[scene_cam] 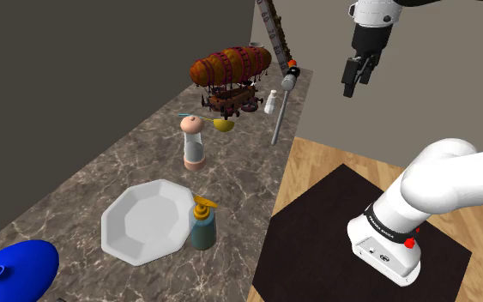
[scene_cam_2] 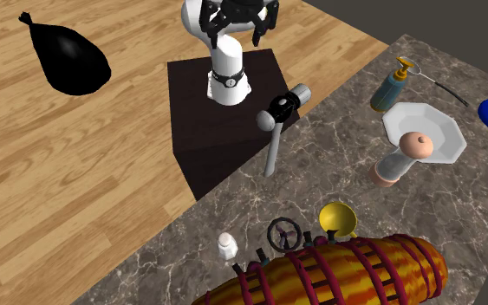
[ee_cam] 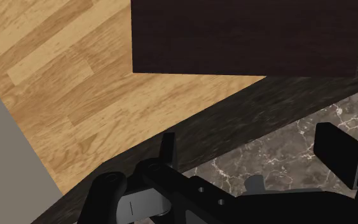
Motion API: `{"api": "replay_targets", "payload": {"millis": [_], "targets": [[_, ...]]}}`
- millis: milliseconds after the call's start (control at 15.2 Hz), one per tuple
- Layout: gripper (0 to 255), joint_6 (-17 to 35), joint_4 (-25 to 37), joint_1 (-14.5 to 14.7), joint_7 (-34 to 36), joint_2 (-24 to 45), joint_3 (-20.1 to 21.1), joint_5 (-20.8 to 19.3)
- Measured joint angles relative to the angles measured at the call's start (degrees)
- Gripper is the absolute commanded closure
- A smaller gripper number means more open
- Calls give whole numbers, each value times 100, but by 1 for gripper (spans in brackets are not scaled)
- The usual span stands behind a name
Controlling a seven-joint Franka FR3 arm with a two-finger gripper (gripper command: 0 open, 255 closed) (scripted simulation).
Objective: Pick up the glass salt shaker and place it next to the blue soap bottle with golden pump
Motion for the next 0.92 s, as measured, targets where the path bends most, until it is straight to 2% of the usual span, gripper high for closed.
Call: {"api": "replay_targets", "payload": {"millis": [132,330,924], "targets": [[0,108,-12,-10,-12,88,-30,-7],[0,568,-33,-55,-90,447,-178,-25],[0,2019,519,-169,-452,2178,-672,70]]}}
